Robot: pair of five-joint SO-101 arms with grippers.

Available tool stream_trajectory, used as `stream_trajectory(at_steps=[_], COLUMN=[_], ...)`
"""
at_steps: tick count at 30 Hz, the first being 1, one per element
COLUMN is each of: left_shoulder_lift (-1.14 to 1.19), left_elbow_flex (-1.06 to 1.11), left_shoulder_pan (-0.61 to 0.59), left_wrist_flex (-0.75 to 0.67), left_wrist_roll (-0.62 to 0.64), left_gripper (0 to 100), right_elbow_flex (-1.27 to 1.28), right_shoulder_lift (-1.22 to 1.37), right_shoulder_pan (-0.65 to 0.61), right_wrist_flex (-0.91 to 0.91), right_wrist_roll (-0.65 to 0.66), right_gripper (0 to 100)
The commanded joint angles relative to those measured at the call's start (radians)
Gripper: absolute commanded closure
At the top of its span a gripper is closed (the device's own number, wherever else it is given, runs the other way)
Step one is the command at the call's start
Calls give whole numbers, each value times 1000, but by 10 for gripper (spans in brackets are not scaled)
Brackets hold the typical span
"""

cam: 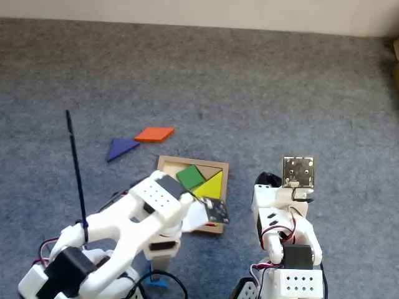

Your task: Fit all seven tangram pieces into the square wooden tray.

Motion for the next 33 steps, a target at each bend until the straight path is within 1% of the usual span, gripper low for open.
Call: stream_trajectory(at_steps=[1,4,8,17,20,24,27,30,33], left_shoulder_lift=[5,5,7,7,7,7,7,7,7], left_elbow_flex=[-2,-1,16,28,39,47,68,105,116], left_shoulder_pan=[85,145,183,183,186,236,251,252,249], left_wrist_flex=[-11,-15,-28,-34,-38,-38,-71,-146,-166], left_wrist_roll=[-17,-14,-14,-17,-17,-14,2,63,77], left_gripper=[709,709,709,710,746,807,822,821,821], right_elbow_flex=[-21,-21,-21,-22,-22,-22,-22,-22,-22], right_shoulder_lift=[-13,-13,-13,-13,-13,-13,-13,-13,-13], right_shoulder_pan=[12,12,12,12,12,12,12,12,12], right_wrist_flex=[-24,-24,-24,-24,-24,-24,-24,-24,-24], right_wrist_roll=[-3,-3,-3,-3,-3,-3,-3,-3,-3], right_gripper=[974,974,974,974,974,974,974,974,974])
